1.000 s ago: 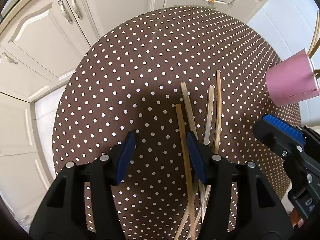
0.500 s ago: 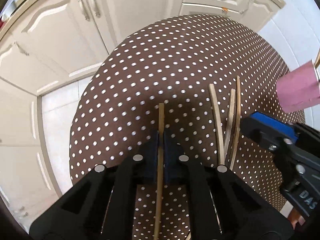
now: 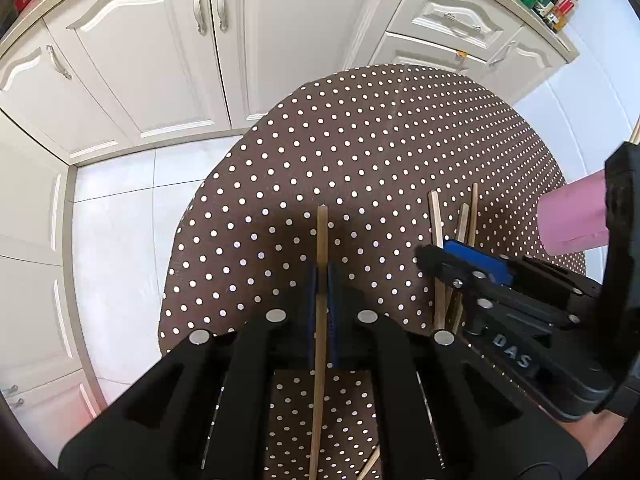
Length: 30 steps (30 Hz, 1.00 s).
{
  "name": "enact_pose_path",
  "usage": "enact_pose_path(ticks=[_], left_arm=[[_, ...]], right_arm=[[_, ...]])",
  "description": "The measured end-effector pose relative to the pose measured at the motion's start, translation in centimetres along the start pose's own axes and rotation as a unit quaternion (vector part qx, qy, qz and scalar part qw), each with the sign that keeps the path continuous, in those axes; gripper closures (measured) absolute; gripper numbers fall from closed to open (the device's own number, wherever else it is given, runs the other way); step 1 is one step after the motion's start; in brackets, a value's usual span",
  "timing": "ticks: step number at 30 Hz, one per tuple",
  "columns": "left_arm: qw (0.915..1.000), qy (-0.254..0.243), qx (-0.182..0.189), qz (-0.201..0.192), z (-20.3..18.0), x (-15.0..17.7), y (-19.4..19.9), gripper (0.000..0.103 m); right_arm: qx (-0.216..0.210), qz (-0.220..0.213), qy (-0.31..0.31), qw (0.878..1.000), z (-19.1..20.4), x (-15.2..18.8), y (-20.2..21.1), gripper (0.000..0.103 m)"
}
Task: Organize utensils
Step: 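Close the left tool on a stick while the right tool grasps another stick, then lift both held sticks upright and carry them over the pink cup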
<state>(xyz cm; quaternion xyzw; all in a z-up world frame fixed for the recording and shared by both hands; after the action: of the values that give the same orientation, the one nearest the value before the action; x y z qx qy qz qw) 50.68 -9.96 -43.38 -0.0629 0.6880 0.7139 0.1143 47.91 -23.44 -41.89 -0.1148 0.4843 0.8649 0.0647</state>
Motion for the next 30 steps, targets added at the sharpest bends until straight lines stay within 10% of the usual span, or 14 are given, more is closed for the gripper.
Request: enact_pose_path(ticks=[7,30], left_arm=[[1.0,-0.006,-0.004,-0.007,-0.3,0.0,0.8,0.097],[0.9921,-0.052,0.058,-0.098,-1.5,1.2,11.9,0.097]], right_arm=[[0.014,-0.001,0.021,1.0,0.7,-0.2,-0.6,0.098],[-0.024,-0.145,0.024,0.989,6.2,2.6,12.1,0.099]])
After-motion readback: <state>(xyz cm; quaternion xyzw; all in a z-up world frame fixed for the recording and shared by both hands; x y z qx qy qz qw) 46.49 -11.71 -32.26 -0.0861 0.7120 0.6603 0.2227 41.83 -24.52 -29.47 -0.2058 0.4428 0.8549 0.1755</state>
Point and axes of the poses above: each gripper's, at about its wrist camera, not at the fingertips, and y roughly against the way its jaws point, z to its left, x to its underside, the point moved 3 cm from there along -y, roughly the way its jaws point, and after that the axes turned 14 degrees about -x, right-handed, at the moved point
